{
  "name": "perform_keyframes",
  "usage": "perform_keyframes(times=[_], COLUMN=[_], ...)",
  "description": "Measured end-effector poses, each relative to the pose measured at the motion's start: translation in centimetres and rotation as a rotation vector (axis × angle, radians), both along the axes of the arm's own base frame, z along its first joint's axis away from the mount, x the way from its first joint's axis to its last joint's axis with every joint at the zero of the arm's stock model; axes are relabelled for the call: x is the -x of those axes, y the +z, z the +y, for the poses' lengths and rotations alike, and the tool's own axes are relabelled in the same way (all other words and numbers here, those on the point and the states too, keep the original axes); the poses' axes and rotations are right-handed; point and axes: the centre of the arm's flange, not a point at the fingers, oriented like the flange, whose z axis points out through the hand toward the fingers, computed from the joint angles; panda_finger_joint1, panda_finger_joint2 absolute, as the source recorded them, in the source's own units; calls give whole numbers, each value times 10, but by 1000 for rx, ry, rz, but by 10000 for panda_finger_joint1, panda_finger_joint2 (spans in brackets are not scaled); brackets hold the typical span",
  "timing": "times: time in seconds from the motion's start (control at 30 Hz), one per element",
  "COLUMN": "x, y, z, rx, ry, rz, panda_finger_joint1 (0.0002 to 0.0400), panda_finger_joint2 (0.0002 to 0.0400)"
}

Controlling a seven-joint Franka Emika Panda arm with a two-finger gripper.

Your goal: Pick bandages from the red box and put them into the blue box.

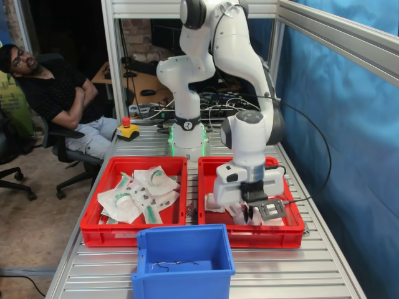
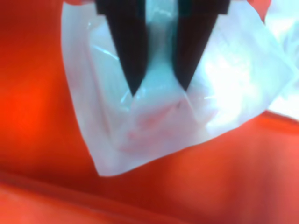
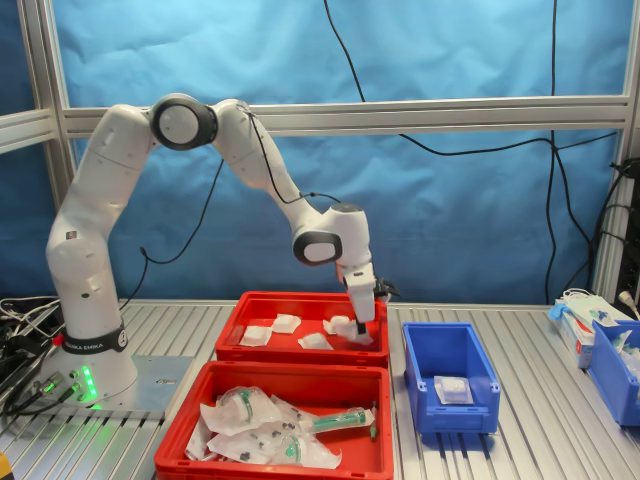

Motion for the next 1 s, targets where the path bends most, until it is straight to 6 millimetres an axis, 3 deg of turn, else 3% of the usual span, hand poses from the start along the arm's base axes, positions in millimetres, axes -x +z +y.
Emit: perform_keyframes(times=[0.1,0.27,0.5,0.6,1.0], x=[3,6,5,1,-25], y=[13,52,101,127,178], z=[0,-6,-29,-51,-139], rx=[-8,-30,-49,-50,6], ry=[-1,-10,-47,-74,-179], rz=[-10,-29,-28,-50,-137], panda_finger_joint1=[37,37,37,37,37], panda_finger_joint2=[37,37,37,37,37])
